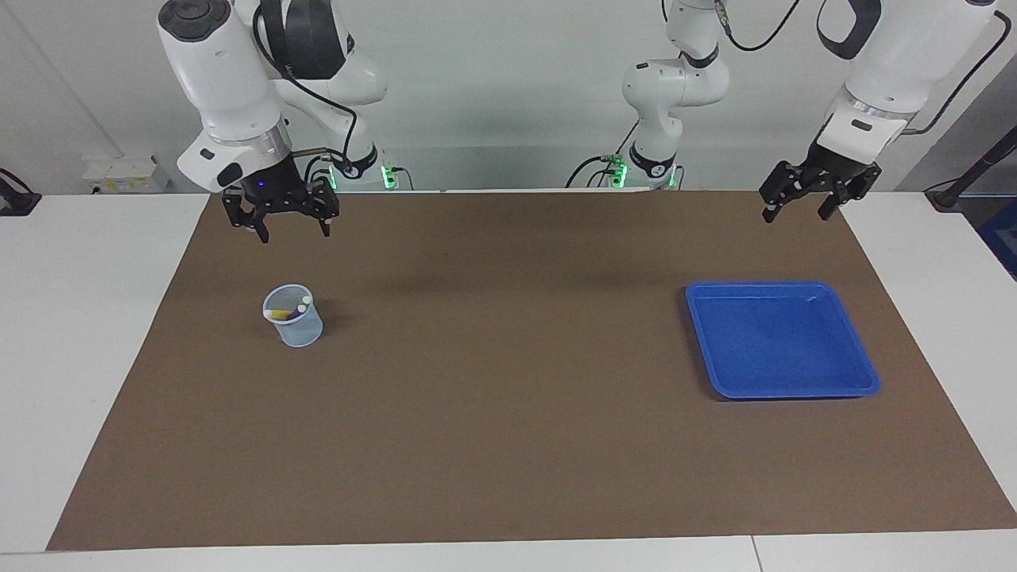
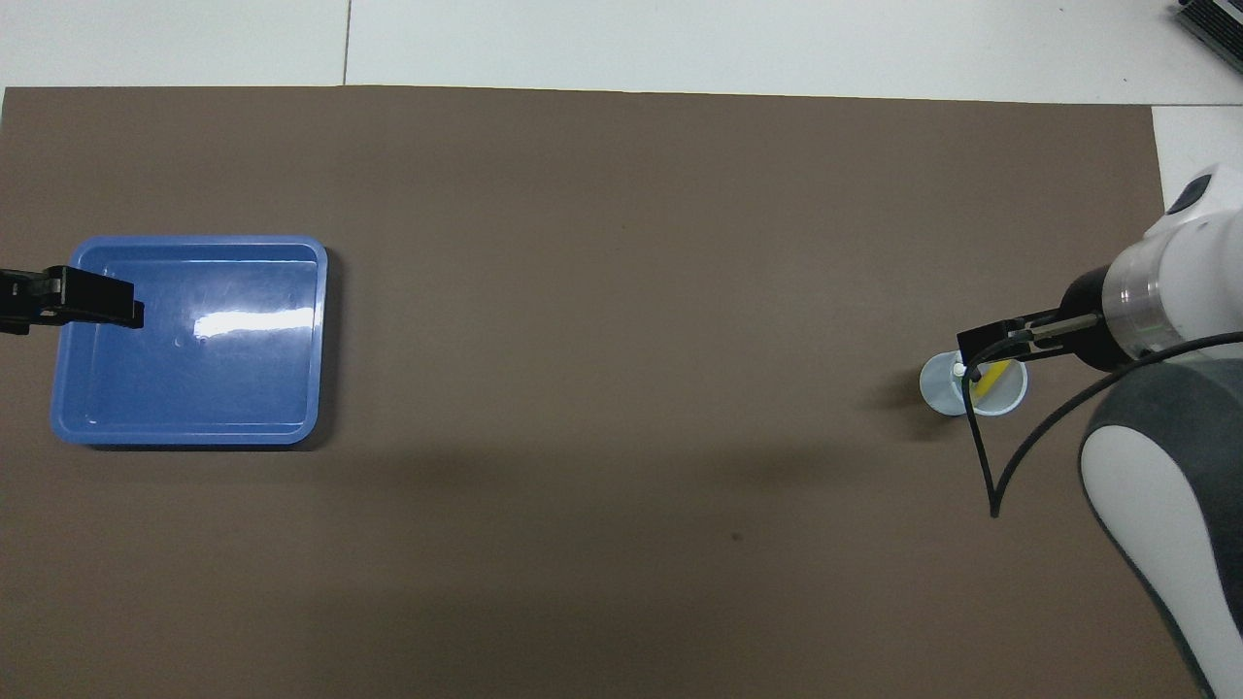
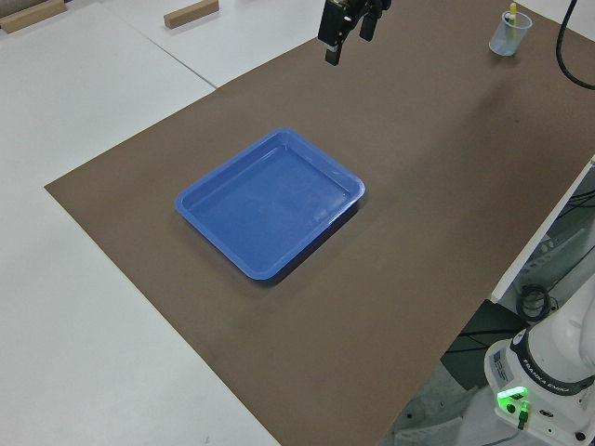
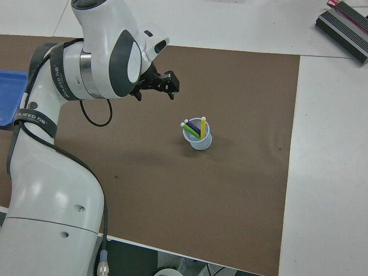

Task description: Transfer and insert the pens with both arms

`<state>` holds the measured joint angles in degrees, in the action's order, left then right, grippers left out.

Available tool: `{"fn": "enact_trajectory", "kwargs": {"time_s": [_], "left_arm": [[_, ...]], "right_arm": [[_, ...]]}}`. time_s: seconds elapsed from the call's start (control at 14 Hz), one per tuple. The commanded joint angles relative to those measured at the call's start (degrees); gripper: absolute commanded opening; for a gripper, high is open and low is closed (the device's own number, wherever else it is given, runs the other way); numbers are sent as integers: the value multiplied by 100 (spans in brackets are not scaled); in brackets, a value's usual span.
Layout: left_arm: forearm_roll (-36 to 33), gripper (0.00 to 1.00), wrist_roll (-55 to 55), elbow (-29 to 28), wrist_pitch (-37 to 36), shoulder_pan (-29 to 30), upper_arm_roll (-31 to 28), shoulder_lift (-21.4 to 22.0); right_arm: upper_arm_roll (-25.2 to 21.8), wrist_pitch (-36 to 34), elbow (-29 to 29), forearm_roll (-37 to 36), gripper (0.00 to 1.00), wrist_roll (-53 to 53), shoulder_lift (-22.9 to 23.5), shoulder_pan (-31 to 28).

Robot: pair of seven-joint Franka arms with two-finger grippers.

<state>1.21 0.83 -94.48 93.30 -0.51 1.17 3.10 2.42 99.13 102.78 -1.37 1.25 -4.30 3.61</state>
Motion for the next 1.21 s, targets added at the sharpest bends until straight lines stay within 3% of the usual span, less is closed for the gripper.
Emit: {"fn": "enact_trajectory", "kwargs": {"time_s": [0.0,0.5,1.14], "left_arm": [[55,100,-21,35,-84,7,6,15],[46,100,-21,35,-58,7,-3,15],[46,100,-21,35,-49,16,6,15]], "right_arm": [[-31,-43,-127,31,100,-117,61,43],[39,-421,-224,40,100,-117,-97,43],[30,-421,-215,40,100,-117,-106,43]]}}
